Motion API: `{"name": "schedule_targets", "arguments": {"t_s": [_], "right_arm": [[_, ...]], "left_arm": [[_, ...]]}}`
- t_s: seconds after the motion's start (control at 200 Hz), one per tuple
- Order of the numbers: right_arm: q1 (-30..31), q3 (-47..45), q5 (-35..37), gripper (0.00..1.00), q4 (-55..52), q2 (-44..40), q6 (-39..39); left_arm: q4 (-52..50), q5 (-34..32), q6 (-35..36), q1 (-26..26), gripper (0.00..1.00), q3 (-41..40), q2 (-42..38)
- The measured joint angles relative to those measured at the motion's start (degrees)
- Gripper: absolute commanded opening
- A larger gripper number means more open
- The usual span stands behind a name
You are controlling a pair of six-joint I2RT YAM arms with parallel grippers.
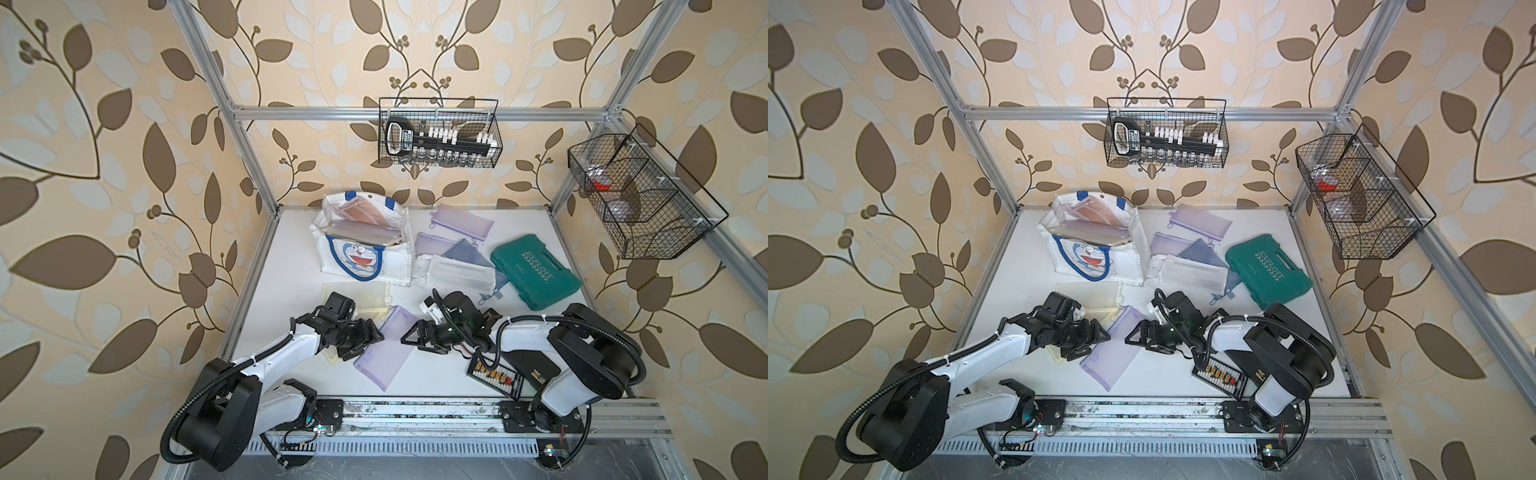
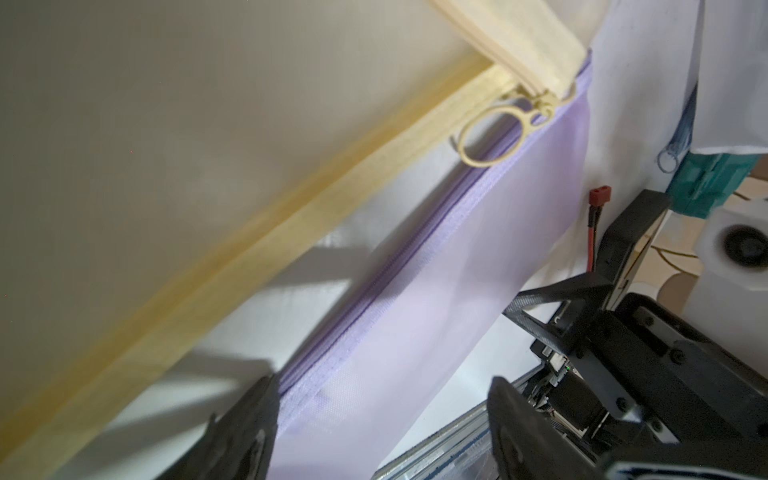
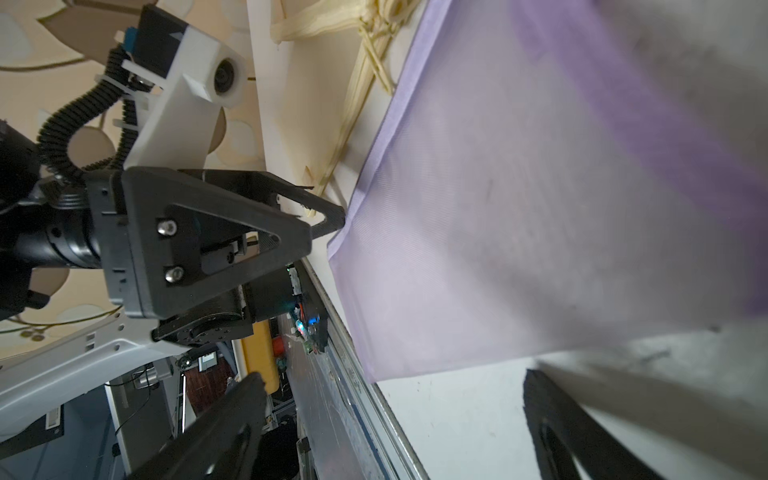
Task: Put the pencil pouch into the canvas bag
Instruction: Pick up the pencil pouch from the center of the board.
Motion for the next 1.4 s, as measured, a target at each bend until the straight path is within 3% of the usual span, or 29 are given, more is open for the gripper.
{"name": "schedule_targets", "arguments": {"t_s": [0.235,0.385,0.615,0.875,1.09,1.18,1.4], "right_arm": [[-1.11,-0.66,-0.94,0.89,1.11,0.39,-0.22],[-3.28,-2.03,-0.46,0.79,-1.01,-1.68,-1.33],[-7.85,-5.20,1.03,0.52,-5.73,-6.84,-4.31],[-8.00,-5.18,-0.15,0.50,-5.51,-5.33,-6.12],[-8.11,-4.59,-0.66,0.11,-6.29,-4.57,-7.98],[-8.68,-3.61,-0.61,0.00,-8.79,-5.14,-9.14],[-10.29,-0.07,-0.28,0.00,-19.41,-15.02,-15.19]], "left_arm": [[10.73,-0.35,-9.20,-13.68,0.76,-1.18,2.91],[14.99,-1.16,-14.27,-18.60,0.74,-1.53,4.50],[18.36,-1.53,-17.27,-18.99,0.71,-2.32,5.20],[24.39,1.60,-16.81,-19.34,0.70,-0.92,10.56],[29.64,2.56,-17.09,-20.85,0.69,-0.02,14.14],[29.16,2.36,-17.07,-20.85,0.69,-0.02,13.81],[19.78,-1.07,-17.20,-20.85,0.67,-0.13,3.63]]}}
